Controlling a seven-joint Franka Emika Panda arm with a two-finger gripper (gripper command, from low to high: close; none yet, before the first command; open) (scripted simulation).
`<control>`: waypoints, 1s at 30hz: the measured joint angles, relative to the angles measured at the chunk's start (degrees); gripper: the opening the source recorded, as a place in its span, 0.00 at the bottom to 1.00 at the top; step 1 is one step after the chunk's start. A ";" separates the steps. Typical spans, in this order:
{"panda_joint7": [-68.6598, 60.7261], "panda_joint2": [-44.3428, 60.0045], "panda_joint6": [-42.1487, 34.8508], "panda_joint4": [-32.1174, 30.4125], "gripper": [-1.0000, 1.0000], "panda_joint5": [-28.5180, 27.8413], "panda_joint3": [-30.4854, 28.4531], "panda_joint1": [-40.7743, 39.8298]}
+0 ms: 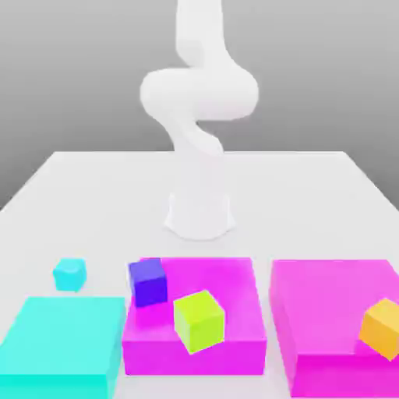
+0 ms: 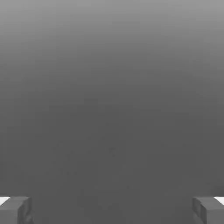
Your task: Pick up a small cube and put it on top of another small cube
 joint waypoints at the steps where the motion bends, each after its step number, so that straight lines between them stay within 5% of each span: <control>1: 2.19 1.74 1.23 -1.26 0.50 -0.60 -0.20 -1.54; 20: 36.24 32.11 23.27 -23.48 0.50 -5.00 -7.10 -29.00; 26: 40.97 41.86 30.60 -29.74 0.50 0.96 -10.85 -35.30; 30: 37.29 49.95 37.02 -28.83 0.50 7.25 -5.98 -37.71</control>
